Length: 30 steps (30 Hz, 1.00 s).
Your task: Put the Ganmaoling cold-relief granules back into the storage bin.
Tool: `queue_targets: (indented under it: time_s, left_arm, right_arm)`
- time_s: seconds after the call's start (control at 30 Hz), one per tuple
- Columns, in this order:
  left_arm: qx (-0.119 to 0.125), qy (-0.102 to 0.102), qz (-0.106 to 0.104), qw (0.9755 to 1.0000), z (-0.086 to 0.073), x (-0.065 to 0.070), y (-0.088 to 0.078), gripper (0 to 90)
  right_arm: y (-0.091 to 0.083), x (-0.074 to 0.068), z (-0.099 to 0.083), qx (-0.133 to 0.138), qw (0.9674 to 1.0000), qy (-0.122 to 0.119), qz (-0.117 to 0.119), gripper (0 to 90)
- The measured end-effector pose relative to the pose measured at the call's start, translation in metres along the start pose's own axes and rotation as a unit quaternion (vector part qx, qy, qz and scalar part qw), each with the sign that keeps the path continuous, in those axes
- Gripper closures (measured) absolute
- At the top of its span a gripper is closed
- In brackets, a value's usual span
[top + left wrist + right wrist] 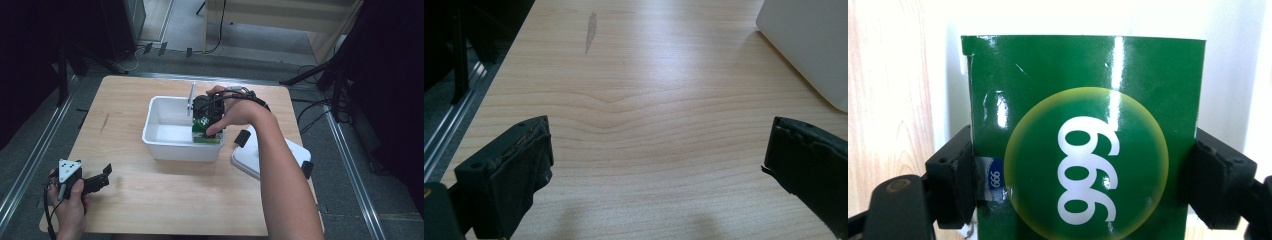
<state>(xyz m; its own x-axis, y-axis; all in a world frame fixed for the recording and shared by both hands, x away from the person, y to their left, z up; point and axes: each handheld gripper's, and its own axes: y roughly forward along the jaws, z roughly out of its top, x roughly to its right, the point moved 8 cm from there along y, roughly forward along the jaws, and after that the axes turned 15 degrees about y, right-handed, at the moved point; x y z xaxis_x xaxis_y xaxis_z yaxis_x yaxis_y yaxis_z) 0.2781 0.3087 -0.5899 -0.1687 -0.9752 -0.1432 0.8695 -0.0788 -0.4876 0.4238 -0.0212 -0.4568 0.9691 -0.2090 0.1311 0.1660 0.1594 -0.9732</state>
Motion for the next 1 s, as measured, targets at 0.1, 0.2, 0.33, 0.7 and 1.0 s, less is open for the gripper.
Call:
queue_targets:
  time_s: [0.1, 0.2, 0.33, 0.7, 1.0]
  left_arm:
    - [0.001, -0.001, 0.0, 1.0, 0.0, 0.0, 0.0, 0.0]
    - [0.001, -0.001, 0.0, 1.0, 0.0, 0.0, 0.0, 0.0]
    - [0.001, -0.001, 0.001, 1.0, 0.0, 0.0, 0.0, 0.0]
    - [0.0, 0.0, 0.0, 1.0, 0.0, 0.0, 0.0, 0.0]
    - [-0.001, 0.001, 0.0, 1.0, 0.0, 0.0, 0.0, 0.0]
  right_arm:
    - [0.005, 0.001, 0.0, 0.003, 1.0, -0.002, 0.0, 16.0]
    - [0.011, 0.001, 0.0, 0.005, 1.0, -0.004, -0.002, 16.0]
    - [0.02, 0.003, -0.002, 0.001, 0.9998, -0.015, -0.01, 16.0]
    - [0.046, 0.008, -0.007, -0.001, 1.0, -0.006, -0.002, 15.9]
    - [0.059, 0.011, -0.007, -0.013, 0.9999, 0.003, -0.002, 15.7]
